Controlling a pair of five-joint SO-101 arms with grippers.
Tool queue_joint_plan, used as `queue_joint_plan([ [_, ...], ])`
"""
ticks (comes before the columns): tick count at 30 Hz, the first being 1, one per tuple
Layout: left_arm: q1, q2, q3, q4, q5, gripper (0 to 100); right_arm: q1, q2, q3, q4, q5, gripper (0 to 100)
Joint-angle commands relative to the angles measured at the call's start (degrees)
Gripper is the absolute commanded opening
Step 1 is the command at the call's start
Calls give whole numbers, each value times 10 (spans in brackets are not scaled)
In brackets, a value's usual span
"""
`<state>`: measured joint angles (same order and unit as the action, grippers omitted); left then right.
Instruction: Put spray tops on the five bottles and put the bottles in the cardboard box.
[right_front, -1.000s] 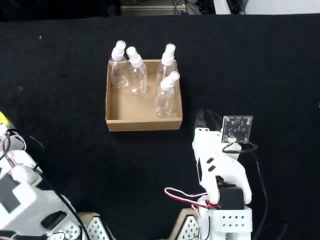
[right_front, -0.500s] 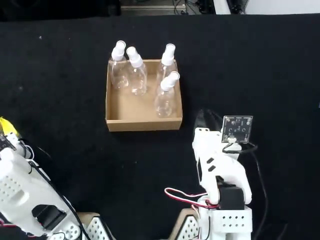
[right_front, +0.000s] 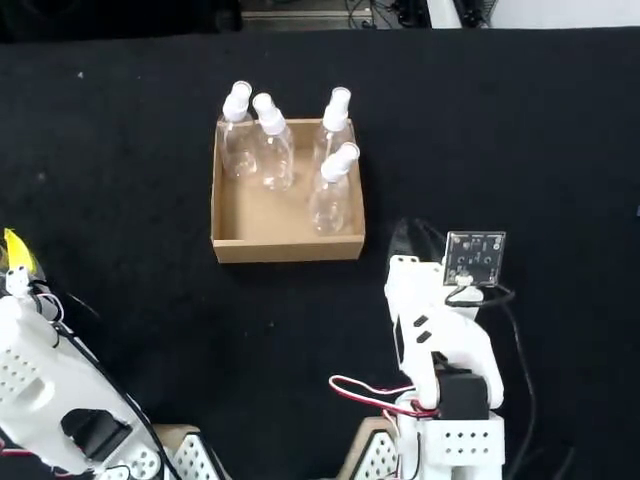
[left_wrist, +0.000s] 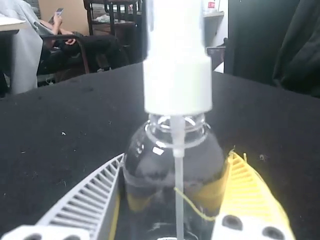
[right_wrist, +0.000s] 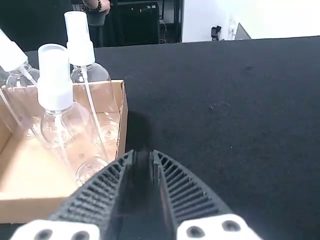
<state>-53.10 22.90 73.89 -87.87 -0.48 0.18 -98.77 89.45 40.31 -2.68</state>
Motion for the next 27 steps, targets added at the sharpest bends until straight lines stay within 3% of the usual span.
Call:
queue_joint_plan([
  [1,-4,-5,-13,-9,4,280,17,-12,-2,-12,-3,36],
  [19,2,-98,15,-4,4,279,17,-12,-2,-12,-3,36],
  [27,1,-80,-1,54,4,277,17,-12,-2,-12,-3,36],
])
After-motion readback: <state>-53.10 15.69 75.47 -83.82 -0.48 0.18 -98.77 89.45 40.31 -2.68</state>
